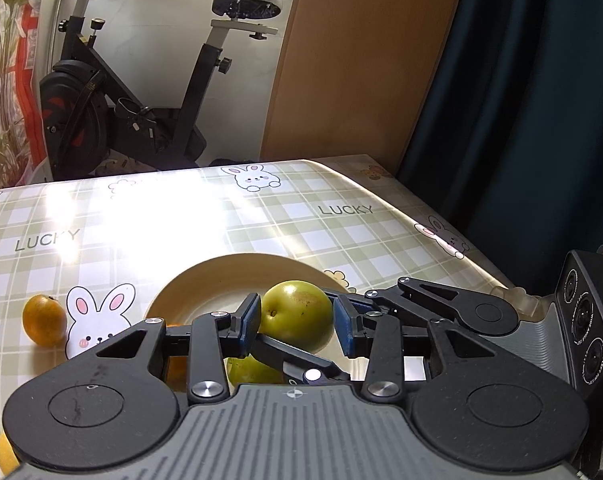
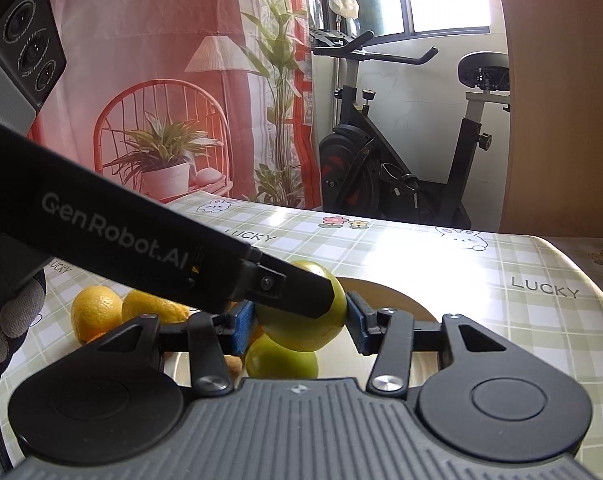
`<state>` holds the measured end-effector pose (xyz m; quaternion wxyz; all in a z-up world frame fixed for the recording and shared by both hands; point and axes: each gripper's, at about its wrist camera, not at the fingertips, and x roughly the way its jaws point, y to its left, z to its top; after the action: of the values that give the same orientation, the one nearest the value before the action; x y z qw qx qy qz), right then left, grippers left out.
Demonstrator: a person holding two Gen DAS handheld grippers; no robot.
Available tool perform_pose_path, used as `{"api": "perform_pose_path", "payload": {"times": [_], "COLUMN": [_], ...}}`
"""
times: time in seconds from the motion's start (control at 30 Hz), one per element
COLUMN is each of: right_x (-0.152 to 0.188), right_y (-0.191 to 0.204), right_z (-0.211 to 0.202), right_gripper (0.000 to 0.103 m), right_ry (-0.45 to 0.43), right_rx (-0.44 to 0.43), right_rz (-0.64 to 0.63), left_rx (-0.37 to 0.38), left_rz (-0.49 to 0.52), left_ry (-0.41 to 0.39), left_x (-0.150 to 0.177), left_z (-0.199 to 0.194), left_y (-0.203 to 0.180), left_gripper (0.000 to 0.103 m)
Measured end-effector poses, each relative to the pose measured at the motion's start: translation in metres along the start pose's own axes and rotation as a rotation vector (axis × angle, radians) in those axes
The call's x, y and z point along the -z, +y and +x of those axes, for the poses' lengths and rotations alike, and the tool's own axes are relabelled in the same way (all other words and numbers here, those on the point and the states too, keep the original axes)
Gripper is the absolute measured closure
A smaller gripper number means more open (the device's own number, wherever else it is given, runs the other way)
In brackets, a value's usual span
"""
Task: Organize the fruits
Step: 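Lower the green apple onto the plate and open both grippers, then move both tools to an orange tangerine in front of the lemons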
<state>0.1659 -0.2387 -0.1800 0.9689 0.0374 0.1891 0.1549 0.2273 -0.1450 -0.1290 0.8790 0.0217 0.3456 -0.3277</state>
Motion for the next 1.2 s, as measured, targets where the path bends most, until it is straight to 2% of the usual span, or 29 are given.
{"api": "perform_pose_path", "payload": {"times": [0.17,0.43,0.6,0.83,1.03,1.2], "right_x": [-0.001,-0.001,0.0,0.0,0.002,0.004], "right_y": [-0.014,-0.025,-0.028,-0.032,-0.035,-0.036], "right_z": [0.016,0.051,0.063,0.064,0.054,0.04], "right_gripper": [0.054,0.054,0.054,0.053,0.051,0.051], "right_ry": [0.013,0.085,0.099,0.093,0.051,0.035], "right_rx": [0.032,0.025,0.019,0.064,0.075,0.096], "right_rz": [0.023,0.017,0.035,0.066,0.103,0.122], "left_rx": [-0.008,-0.031,-0.057,-0.041,-0.057,-0.056], "left_rz": [0.009,-0.062,-0.073,-0.08,-0.114,-0.142], "left_ry": [0.021,0.072,0.068,0.058,0.027,-0.016], "left_x": [-0.012,-0.017,-0.017,-0.019,-0.019,-0.021], "left_z": [0.024,0.051,0.058,0.067,0.06,0.029], "left_y": [0.0,0.02,0.025,0.026,0.034,0.05], "left_gripper": [0.061,0.062,0.062,0.062,0.062,0.062]}}
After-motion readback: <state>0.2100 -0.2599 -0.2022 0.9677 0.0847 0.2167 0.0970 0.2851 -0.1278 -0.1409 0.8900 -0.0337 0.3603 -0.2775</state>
